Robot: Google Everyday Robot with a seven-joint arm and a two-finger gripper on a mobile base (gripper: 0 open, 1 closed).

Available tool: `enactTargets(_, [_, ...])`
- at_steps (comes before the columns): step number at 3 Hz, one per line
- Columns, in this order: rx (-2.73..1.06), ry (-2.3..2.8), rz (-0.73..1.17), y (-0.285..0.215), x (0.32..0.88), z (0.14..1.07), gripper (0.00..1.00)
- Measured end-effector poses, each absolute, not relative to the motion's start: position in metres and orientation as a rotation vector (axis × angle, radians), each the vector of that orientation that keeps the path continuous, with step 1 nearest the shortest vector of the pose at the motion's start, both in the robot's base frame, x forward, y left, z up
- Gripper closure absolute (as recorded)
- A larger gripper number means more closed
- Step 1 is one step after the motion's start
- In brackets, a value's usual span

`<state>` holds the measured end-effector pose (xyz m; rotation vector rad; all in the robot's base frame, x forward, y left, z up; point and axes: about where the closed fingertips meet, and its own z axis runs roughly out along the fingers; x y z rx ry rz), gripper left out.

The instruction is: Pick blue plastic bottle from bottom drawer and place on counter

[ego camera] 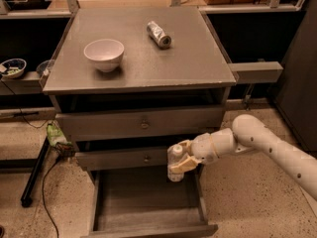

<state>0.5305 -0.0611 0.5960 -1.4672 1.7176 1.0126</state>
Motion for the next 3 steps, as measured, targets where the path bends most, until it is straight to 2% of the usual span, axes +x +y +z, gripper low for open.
enactTargets(2, [-1.437,1.712,1.05,-0.063,0.535,0.606,1.0])
enactTargets(3, [-1.452,1.666,1.054,-0.077,0.557,0.684,1.0])
